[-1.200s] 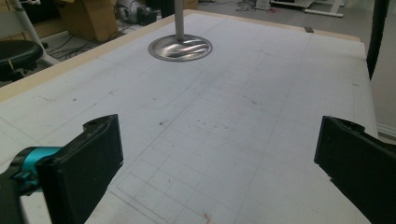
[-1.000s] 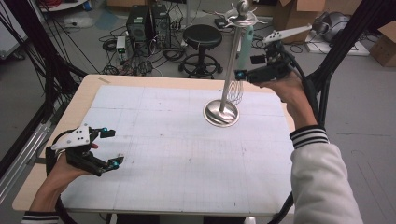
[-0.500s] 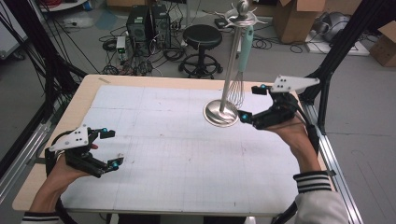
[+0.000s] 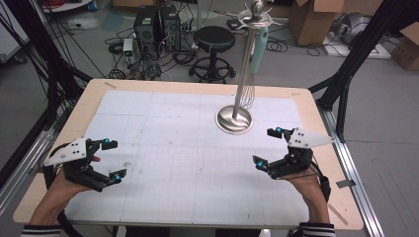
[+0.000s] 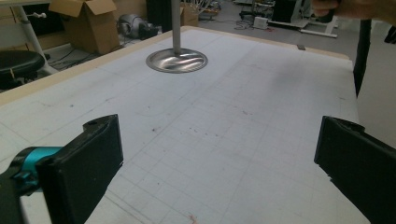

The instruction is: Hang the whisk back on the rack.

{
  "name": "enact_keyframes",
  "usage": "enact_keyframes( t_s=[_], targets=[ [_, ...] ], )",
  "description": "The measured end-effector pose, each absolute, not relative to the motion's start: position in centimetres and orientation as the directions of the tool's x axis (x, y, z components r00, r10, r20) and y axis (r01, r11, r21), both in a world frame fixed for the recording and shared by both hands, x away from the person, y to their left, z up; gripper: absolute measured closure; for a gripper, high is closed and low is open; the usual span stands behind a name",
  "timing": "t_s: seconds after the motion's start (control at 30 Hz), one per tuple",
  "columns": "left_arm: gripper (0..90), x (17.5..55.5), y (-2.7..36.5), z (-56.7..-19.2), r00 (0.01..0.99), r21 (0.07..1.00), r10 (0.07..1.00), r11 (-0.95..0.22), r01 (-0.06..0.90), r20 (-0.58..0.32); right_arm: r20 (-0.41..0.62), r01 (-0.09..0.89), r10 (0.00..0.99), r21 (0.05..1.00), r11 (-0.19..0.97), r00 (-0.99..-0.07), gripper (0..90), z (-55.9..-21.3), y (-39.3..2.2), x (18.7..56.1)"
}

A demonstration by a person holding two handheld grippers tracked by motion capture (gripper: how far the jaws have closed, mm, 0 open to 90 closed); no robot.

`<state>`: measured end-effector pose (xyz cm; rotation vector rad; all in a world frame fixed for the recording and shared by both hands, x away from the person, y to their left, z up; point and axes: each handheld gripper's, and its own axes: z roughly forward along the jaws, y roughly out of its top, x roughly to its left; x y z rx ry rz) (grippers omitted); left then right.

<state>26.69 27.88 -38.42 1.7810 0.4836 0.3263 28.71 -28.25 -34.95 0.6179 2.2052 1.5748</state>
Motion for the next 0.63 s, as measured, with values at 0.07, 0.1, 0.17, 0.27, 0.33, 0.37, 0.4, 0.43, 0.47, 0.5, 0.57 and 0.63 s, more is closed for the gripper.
enact_keyframes(
  t_s=[0.07,0.1,0.17,0.27,0.33,0.37,0.4,0.43,0.47,0.5,0.57,0.63],
  targets=[
    [1.7,26.6,27.9,-38.5,0.873,0.966,0.487,-0.210,0.150,-0.030,-0.031,0.148,0.555,0.950,0.275,-0.832,0.1,-35.9,-28.5,28.5],
    [1.7,26.5,28.0,-38.5,0.873,0.966,0.487,-0.210,0.149,-0.029,-0.025,0.154,0.561,0.951,0.269,-0.827,0.1,-36.3,-28.7,28.5],
    [1.7,26.4,27.9,-38.7,0.872,0.966,0.489,-0.211,0.149,-0.028,-0.009,0.164,0.571,0.954,0.250,-0.821,0.1,-37.1,-29.0,28.4],
    [1.7,26.3,27.9,-39.0,0.871,0.966,0.491,-0.214,0.148,-0.025,0.010,0.165,0.580,0.963,0.215,-0.814,0.1,-38.0,-29.5,28.2],
    [1.7,26.3,28.0,-39.1,0.869,0.966,0.494,-0.210,0.149,-0.027,0.018,0.163,0.582,0.967,0.197,-0.813,0.1,-38.6,-29.6,27.9],
    [1.7,26.4,28.0,-39.2,0.868,0.966,0.495,-0.210,0.151,-0.028,0.026,0.168,0.577,0.967,0.193,-0.816,0.1,-38.9,-29.6,27.9],
    [1.7,26.4,28.0,-39.3,0.868,0.966,0.496,-0.209,0.154,-0.031,0.033,0.183,0.577,0.962,0.203,-0.816,0.1,-39.1,-29.6,27.9],
    [1.7,26.4,28.0,-39.3,0.867,0.965,0.497,-0.211,0.155,-0.030,0.030,0.187,0.580,0.959,0.214,-0.814,0.1,-39.2,-29.6,27.9],
    [1.7,26.4,28.0,-39.3,0.867,0.965,0.498,-0.212,0.154,-0.029,0.025,0.178,0.578,0.961,0.210,-0.816,0.1,-39.2,-29.6,27.8],
    [1.7,26.4,28.0,-39.4,0.868,0.965,0.496,-0.215,0.153,-0.027,0.033,0.180,0.572,0.963,0.203,-0.820,0.1,-39.2,-29.6,27.8],
    [1.7,26.4,28.0,-39.4,0.866,0.965,0.499,-0.213,0.152,-0.026,0.021,0.170,0.574,0.964,0.206,-0.818,0.1,-39.1,-29.6,27.8],
    [1.7,26.5,28.0,-39.4,0.867,0.966,0.497,-0.213,0.149,-0.024,0.023,0.178,0.577,0.961,0.213,-0.816,0.1,-39.2,-29.7,27.8]
  ],
)
